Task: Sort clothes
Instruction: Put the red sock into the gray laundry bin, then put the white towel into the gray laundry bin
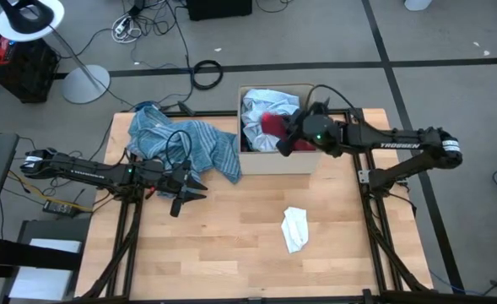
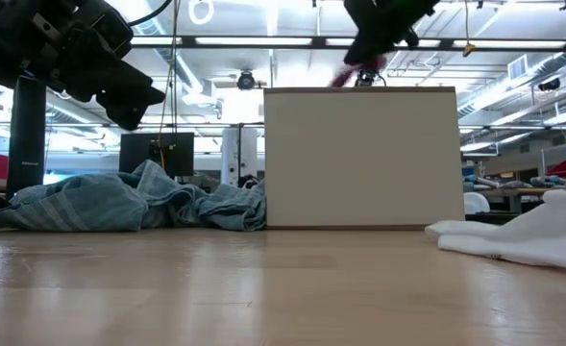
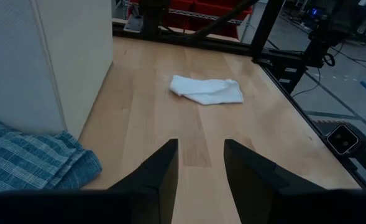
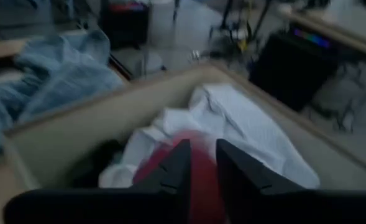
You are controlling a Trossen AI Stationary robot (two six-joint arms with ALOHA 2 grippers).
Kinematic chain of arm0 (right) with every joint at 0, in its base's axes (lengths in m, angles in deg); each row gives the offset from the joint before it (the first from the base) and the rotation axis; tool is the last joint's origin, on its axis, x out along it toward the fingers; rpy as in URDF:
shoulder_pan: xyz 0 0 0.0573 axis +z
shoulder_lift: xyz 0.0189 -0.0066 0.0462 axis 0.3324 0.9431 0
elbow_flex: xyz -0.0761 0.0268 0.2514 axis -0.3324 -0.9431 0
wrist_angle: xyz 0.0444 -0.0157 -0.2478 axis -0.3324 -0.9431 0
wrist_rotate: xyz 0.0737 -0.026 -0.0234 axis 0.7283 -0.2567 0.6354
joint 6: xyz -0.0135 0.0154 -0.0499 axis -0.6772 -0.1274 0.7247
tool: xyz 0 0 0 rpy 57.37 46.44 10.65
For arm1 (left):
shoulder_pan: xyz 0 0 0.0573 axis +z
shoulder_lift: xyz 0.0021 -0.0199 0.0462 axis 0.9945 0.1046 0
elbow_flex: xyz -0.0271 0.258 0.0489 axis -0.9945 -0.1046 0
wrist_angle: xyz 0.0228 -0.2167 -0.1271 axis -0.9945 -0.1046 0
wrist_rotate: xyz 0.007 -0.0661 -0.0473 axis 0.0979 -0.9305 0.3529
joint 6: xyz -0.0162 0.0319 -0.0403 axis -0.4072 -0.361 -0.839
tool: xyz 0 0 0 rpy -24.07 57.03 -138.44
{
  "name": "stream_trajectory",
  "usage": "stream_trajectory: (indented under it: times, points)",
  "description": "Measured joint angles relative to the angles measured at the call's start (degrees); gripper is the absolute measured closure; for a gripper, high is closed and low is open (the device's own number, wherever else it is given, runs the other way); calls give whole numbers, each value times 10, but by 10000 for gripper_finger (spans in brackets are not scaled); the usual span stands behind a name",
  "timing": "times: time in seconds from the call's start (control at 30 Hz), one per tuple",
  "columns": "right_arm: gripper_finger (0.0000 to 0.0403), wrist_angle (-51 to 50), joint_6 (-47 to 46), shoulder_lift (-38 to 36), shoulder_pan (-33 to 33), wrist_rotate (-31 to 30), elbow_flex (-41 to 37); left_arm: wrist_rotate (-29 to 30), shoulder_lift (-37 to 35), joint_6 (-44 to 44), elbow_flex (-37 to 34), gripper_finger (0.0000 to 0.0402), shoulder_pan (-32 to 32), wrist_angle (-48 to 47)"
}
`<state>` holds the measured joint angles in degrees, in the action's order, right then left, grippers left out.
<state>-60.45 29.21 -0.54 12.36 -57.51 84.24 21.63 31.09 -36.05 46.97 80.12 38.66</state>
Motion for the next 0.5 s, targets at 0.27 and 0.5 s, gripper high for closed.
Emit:
stream_trajectory:
  times: [0.27, 0.5]
  points:
    - [245, -34, -21, -19, -2, 12, 0, 0, 0, 0, 0, 266, 0, -1]
    - [212, -86, -81, -72, 47, 28, 0, 0, 0, 0, 0, 266, 0, -2]
